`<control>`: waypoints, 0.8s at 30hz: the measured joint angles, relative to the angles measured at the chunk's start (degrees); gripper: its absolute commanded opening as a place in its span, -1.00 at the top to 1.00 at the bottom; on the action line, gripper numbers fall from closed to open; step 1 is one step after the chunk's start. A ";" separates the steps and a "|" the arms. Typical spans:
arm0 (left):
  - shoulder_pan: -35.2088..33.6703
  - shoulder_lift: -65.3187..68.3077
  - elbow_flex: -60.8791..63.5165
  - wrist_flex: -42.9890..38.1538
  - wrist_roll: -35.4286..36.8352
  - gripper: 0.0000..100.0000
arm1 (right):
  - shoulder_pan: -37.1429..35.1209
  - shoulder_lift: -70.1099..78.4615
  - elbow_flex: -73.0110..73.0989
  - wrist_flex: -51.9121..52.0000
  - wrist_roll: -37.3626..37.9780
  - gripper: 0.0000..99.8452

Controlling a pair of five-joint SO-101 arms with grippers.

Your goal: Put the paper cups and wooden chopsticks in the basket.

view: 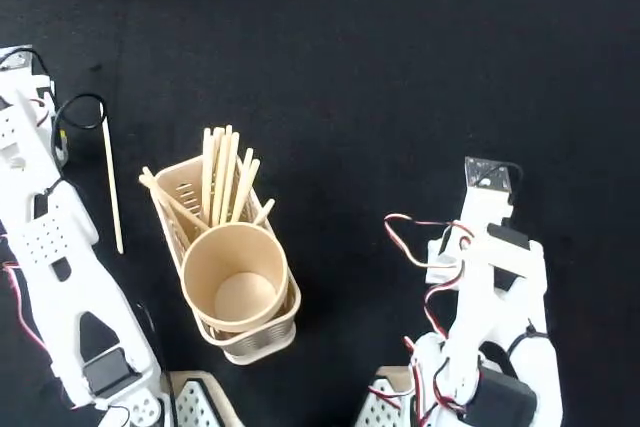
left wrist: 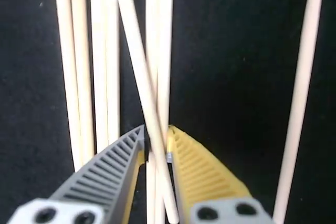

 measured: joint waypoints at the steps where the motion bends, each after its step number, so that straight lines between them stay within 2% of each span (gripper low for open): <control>1: 0.09 0.00 -0.09 0.00 0.00 0.94 | 0.00 0.00 0.00 0.00 0.00 0.23; 8: 0.18 -2.02 0.00 0.09 3.16 0.94 | 0.00 0.00 0.00 0.00 0.00 0.23; 12: 0.18 -7.74 4.04 0.18 3.96 0.94 | 0.00 0.00 0.00 0.00 0.00 0.23; 17: 0.88 -20.22 17.49 0.09 5.10 0.94 | 0.00 0.00 0.00 0.00 0.00 0.23; 24: 6.07 -45.19 42.64 0.00 5.27 0.94 | 0.00 0.00 0.00 0.00 0.00 0.23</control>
